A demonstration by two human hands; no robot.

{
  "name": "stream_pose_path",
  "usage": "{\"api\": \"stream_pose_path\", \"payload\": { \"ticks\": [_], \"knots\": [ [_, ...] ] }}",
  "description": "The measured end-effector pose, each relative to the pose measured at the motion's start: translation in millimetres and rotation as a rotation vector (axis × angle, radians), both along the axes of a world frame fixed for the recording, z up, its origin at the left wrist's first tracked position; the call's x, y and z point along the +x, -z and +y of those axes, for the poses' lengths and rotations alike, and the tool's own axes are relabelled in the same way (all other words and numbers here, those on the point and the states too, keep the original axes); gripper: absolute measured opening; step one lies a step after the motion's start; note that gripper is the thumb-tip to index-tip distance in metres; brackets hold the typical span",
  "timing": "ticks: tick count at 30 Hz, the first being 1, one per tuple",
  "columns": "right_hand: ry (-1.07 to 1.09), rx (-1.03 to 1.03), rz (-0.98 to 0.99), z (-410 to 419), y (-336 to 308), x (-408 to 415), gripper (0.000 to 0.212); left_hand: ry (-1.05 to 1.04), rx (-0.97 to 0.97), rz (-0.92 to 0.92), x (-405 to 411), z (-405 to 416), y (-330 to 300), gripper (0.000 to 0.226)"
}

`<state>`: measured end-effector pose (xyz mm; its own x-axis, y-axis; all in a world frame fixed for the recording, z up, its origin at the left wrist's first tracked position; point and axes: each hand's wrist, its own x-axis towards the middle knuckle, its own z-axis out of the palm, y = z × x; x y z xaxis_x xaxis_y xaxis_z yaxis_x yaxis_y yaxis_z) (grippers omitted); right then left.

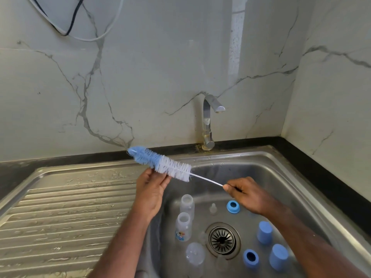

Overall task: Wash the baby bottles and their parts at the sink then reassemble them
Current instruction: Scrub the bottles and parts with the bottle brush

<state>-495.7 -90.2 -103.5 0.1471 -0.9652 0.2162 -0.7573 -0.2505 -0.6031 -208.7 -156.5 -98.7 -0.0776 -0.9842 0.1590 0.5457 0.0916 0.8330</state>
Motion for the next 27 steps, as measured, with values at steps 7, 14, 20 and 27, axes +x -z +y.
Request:
{"api": "stream_pose_path", "payload": {
  "ticks": [7,14,20,27],
  "knots": [
    [0.029,-0.047,-0.009,0.0,0.4,19.4,0.043,0.08,-0.068,-0.238,-21.0,13.7,2.1,0.037],
    [0.011,-0.02,0.027,5.6,0.1,7.2,0.044,0.027,-0.042,-0.177,-8.7,11.1,-1.5,0.026],
    [0.029,-0.029,-0.041,0.3,0.0,12.8,0.044,0.039,-0.023,-0.18,-19.2,15.1,-1.0,0.028],
    [0.061,-0.082,0.006,2.2,2.1,18.0,0.042,0.123,0.083,0.061,-19.3,16.9,-6.4,0.043]
  ]
}}
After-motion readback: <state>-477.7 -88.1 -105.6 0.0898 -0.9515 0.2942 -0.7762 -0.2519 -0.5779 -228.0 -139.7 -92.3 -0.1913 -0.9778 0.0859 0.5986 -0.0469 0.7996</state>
